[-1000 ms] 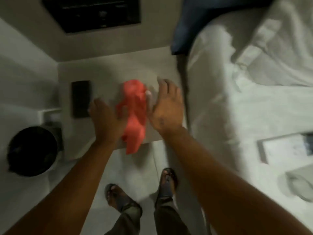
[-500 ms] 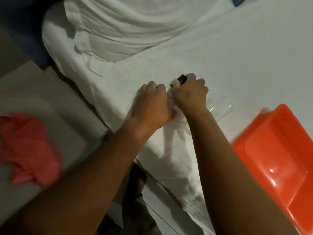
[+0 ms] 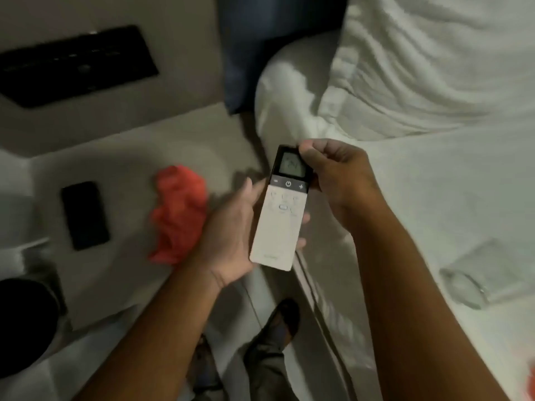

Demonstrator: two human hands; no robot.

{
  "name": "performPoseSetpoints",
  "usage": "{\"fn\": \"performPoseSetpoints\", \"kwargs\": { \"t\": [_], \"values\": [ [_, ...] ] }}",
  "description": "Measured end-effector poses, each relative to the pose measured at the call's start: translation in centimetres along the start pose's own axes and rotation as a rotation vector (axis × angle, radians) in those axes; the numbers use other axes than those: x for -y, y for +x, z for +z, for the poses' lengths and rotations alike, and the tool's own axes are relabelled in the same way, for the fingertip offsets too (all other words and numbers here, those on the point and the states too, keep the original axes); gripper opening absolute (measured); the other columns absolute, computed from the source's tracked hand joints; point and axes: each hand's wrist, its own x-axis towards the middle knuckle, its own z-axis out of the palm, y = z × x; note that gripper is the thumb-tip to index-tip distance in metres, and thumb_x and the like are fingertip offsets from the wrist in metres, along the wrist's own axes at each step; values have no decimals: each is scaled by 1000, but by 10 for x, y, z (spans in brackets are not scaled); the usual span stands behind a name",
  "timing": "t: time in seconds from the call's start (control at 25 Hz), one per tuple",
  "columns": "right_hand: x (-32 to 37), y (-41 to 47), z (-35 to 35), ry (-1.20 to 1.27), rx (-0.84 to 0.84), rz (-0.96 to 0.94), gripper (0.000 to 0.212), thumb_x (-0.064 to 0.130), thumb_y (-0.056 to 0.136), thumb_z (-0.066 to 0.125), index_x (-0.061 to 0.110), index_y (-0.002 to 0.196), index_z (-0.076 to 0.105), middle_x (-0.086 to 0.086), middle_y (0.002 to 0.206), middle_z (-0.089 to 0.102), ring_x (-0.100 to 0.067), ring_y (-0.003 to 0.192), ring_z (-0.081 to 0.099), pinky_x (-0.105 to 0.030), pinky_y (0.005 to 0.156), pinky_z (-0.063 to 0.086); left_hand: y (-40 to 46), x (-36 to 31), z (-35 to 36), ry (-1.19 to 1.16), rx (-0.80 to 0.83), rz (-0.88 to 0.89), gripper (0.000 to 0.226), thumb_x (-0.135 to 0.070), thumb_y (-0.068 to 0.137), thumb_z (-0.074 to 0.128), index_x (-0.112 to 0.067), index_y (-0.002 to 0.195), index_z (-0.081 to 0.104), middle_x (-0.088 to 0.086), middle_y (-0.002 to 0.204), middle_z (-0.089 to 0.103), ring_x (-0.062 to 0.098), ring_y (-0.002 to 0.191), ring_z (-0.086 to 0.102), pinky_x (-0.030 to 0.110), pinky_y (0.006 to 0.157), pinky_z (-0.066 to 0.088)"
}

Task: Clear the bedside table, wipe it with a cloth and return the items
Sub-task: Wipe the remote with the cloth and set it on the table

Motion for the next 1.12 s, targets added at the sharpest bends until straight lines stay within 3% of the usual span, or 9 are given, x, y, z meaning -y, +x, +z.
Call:
{"fn": "performPoseSetpoints", "kwargs": {
  "t": [0.12, 0.24, 0.36, 0.48, 0.64, 0.76, 0.88, 1.04, 1.12],
  "values": [
    [-18, 6, 96, -84, 236, 58, 18, 16, 99, 64, 12, 84, 74, -17, 85, 72, -28, 77, 64, -55, 82, 59, -43, -7, -70, -193, -128, 107, 50, -50, 100, 40, -23, 131, 68, 9, 122, 74, 30, 103, 74, 45, 79, 61],
    [-54, 13, 173, -197, 290, 53, 22, 17, 101, 58, 11, 86, 74, -16, 88, 74, -27, 80, 67, -59, 88, 57, -74, -11, -130, -305, -240, 192, 56, -46, 103, 41, -11, 146, 52, 13, 112, 70, 25, 88, 72, 33, 68, 56],
    [-109, 13, 216, -725, 305, -323, 27, 25, 98, 56, 9, 117, 67, -22, 117, 66, -40, 107, 62, -49, 94, 52, -92, -7, -175, -371, -296, 268, 54, -48, 106, 38, -10, 141, 56, 15, 111, 68, 24, 88, 68, 31, 70, 55],
    [-159, -5, 226, -1257, 479, -544, 64, 46, 85, 60, 16, 140, 46, -21, 141, 45, -43, 121, 45, -51, 96, 46, -98, 2, -208, -502, -369, 351, 52, -48, 103, 47, -11, 134, 65, 17, 115, 71, 26, 97, 70, 34, 73, 58],
    [-158, 11, 221, -766, 431, -361, 50, 19, 89, 57, 6, 137, 56, -24, 127, 52, -38, 118, 53, -44, 104, 46, -90, 2, -224, -504, -426, 444, 50, -47, 105, 43, -9, 132, 61, 15, 105, 67, 24, 92, 66, 32, 77, 56],
    [-143, -36, 205, -632, 542, -610, 53, 20, 92, 58, 10, 143, 50, -7, 122, 51, -14, 108, 51, -25, 94, 47, -76, 0, -212, -489, -566, 401, 47, -44, 101, 52, -5, 116, 74, 14, 95, 74, 24, 85, 72, 33, 75, 61],
    [-141, -74, 210, -789, 812, -821, 55, 30, 89, 51, 11, 141, 55, -16, 131, 57, -34, 116, 57, -47, 98, 51, -61, 25, -188, -611, -639, 410, 26, -15, 97, 61, 4, 100, 79, 16, 96, 76, 24, 102, 73, 30, 77, 65],
    [-100, -1, 262, -866, 520, -689, 42, 11, 93, 53, 10, 134, 62, -20, 123, 61, -39, 113, 54, -45, 98, 44, -59, 46, -190, -561, -597, 306, 34, -41, 103, 52, -21, 117, 76, 16, 106, 78, 28, 95, 76, 39, 78, 62],
    [-109, -11, 253, -839, 486, -655, 42, 14, 95, 53, 12, 136, 59, -19, 126, 61, -36, 115, 55, -45, 99, 46, -64, 35, -201, -473, -613, 360, 33, -40, 101, 54, -22, 104, 81, 13, 102, 79, 24, 92, 78, 36, 75, 63]
  ]
}}
